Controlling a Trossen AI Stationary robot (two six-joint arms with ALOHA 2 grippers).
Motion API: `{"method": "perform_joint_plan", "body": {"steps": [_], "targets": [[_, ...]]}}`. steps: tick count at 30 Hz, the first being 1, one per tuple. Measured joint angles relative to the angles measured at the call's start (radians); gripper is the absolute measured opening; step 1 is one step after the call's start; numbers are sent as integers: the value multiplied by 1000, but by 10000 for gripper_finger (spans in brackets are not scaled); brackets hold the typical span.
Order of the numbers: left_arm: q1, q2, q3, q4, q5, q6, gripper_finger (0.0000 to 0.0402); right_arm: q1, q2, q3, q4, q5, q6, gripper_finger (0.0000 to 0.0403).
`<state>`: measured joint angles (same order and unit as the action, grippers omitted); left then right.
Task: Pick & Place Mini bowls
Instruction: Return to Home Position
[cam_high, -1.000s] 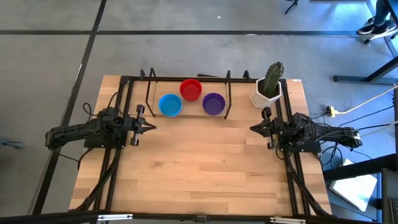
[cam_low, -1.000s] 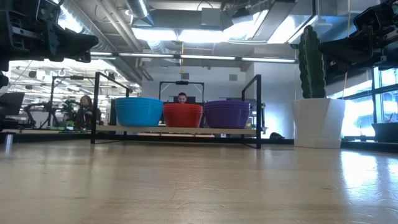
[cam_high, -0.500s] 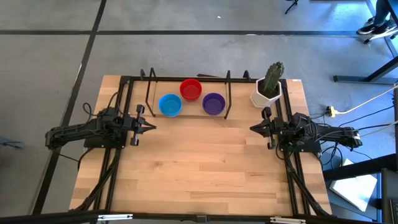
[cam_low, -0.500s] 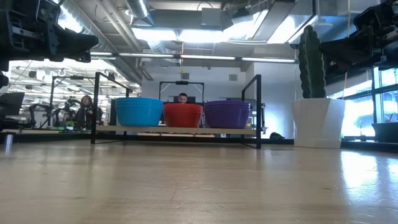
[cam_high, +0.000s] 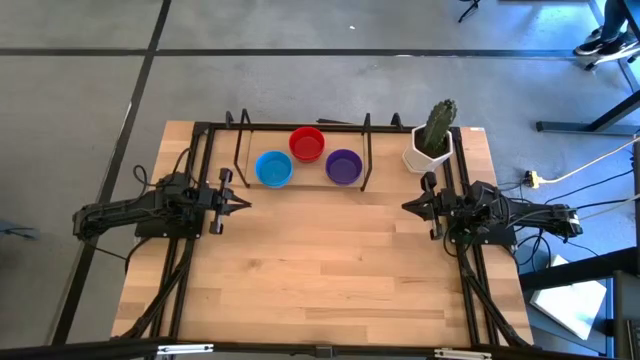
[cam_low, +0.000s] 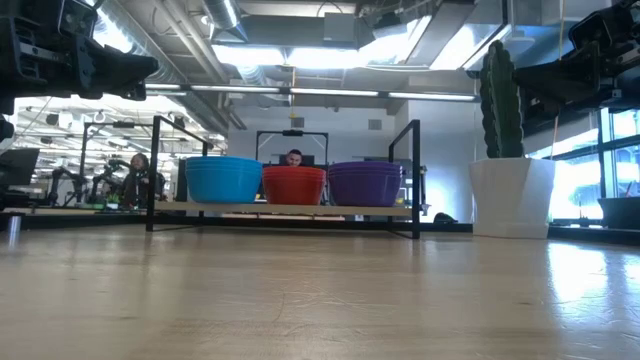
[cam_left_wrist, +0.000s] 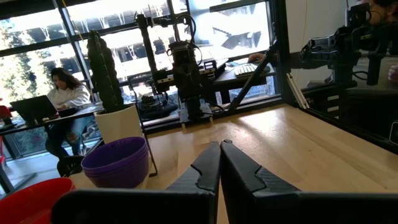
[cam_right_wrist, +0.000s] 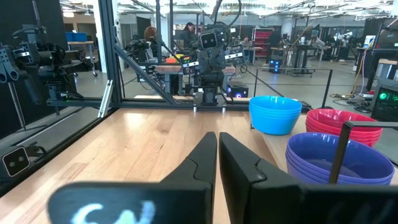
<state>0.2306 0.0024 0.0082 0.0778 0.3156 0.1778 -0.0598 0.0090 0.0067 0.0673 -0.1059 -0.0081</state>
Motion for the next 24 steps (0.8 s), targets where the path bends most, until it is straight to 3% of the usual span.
{"method": "perform_joint_plan", "body": {"steps": [24], "targets": [[0,0,0,0,0,0,12,0,0,0,0,0,0,21]]}}
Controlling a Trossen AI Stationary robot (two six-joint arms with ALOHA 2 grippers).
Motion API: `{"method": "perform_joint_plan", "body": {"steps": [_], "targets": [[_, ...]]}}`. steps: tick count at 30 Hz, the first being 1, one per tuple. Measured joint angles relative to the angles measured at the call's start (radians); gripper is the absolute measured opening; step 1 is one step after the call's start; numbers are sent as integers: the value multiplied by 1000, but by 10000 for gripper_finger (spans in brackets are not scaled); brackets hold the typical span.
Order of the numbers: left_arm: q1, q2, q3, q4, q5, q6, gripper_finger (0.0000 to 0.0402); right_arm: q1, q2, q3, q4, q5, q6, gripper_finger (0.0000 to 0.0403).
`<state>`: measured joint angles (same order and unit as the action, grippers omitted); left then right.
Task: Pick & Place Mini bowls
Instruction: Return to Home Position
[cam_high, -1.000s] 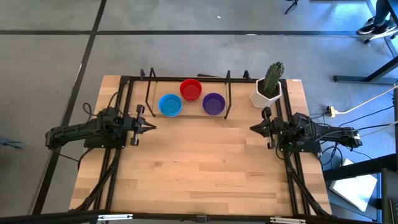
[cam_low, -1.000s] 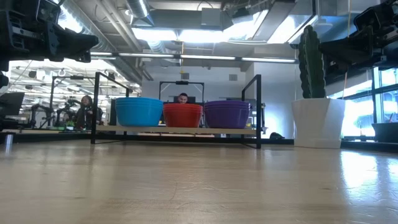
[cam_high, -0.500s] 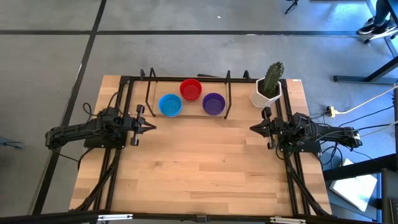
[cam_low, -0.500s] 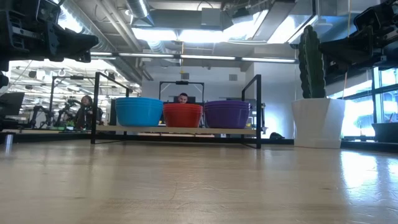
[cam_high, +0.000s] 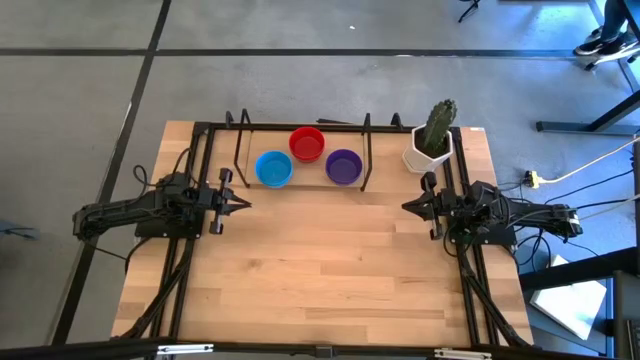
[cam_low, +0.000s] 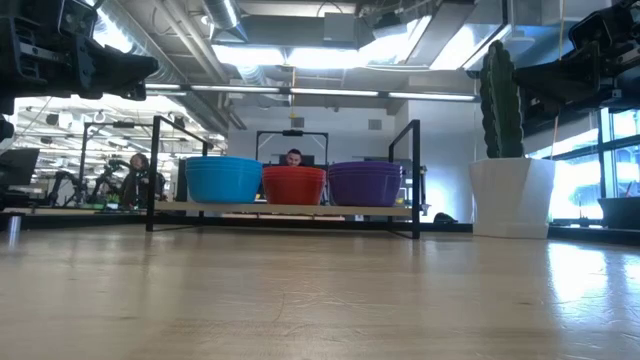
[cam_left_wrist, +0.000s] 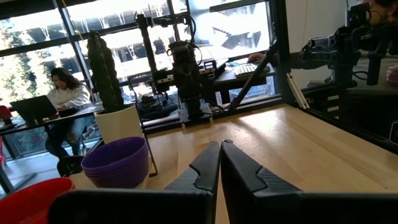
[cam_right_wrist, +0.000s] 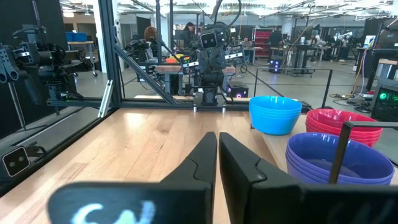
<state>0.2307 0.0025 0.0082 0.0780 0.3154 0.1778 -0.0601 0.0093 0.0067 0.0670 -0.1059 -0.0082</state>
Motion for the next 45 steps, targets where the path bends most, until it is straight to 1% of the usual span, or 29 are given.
{"method": "perform_joint_plan", "body": {"steps": [45], "targets": [[0,0,0,0,0,0,9,0,0,0,0,0,0,21]]}}
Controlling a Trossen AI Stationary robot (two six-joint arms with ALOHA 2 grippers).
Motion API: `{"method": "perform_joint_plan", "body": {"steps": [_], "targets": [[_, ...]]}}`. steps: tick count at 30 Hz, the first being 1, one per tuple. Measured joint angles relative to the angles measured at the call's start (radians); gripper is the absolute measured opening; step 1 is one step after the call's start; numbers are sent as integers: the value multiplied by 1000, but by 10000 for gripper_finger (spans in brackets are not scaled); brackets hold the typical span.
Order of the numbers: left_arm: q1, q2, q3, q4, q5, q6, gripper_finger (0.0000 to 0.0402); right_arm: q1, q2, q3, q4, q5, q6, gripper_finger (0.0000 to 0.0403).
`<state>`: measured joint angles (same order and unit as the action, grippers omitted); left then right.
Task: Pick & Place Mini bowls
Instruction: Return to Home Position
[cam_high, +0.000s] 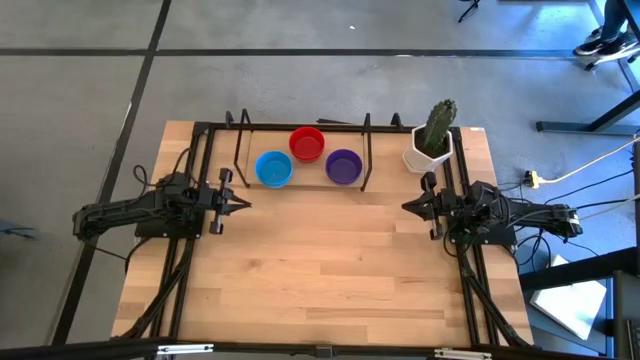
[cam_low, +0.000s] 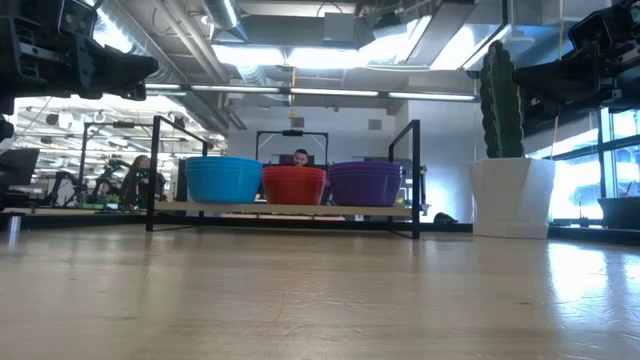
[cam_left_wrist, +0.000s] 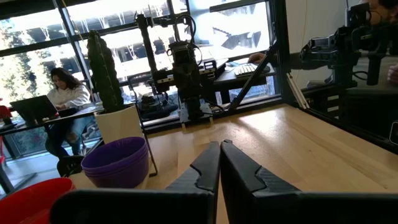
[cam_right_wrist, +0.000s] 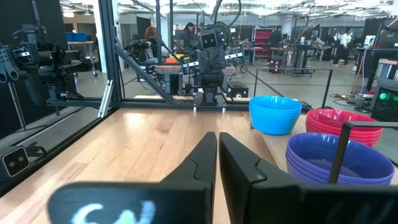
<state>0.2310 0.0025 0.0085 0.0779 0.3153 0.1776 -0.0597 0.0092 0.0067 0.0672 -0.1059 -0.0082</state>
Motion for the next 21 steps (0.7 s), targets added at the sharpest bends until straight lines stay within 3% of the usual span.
{"method": "perform_joint_plan", "body": {"steps": [21], "targets": [[0,0,0,0,0,0,9,0,0,0,0,0,0,21]]}}
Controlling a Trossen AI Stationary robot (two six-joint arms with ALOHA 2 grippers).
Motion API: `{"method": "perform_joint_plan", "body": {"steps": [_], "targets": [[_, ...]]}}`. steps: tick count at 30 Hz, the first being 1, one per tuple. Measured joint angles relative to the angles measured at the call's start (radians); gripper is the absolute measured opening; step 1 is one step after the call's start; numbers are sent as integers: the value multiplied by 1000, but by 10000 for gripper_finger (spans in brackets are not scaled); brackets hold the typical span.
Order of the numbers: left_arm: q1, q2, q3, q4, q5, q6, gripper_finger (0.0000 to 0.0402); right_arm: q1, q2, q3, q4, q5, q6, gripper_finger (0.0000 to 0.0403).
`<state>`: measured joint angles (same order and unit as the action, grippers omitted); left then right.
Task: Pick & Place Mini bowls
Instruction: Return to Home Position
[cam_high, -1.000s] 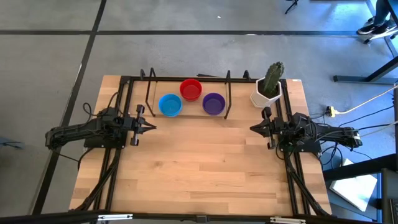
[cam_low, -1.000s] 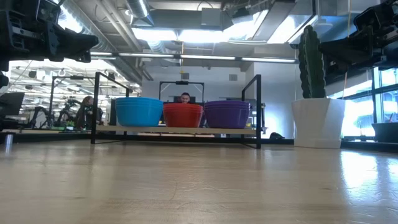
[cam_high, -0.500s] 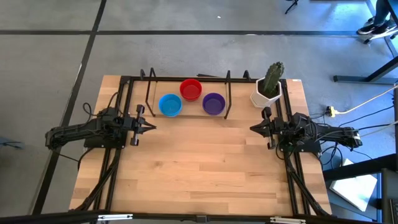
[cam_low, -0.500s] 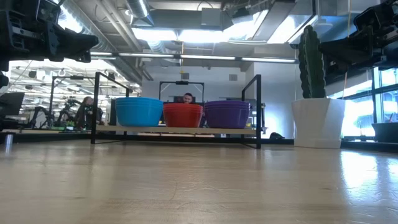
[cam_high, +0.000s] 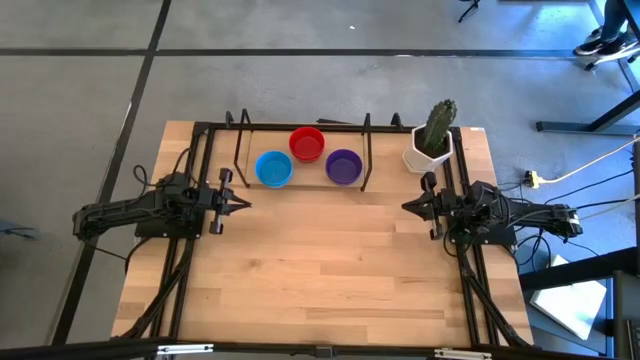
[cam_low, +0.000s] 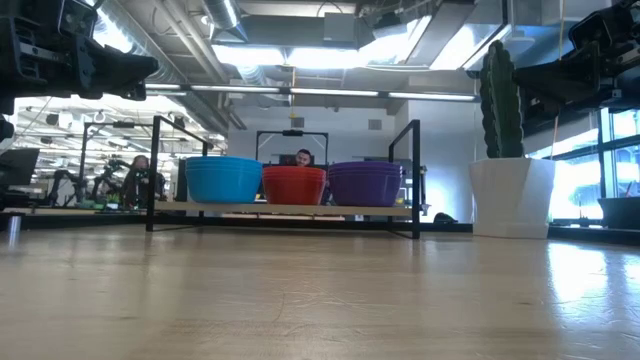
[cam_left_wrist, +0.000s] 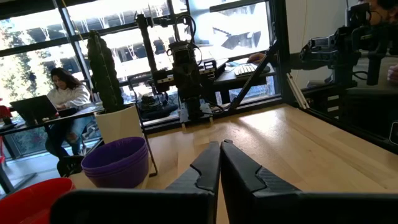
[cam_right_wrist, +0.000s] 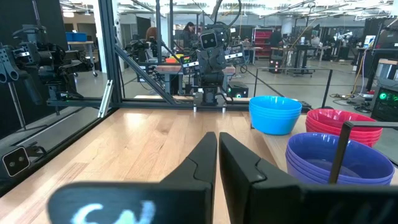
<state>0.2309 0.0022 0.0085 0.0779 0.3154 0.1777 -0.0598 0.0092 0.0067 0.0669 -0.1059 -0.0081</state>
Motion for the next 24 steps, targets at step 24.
{"method": "perform_joint_plan", "body": {"steps": [24], "targets": [[0,0,0,0,0,0,10,0,0,0,0,0,0,21]]}}
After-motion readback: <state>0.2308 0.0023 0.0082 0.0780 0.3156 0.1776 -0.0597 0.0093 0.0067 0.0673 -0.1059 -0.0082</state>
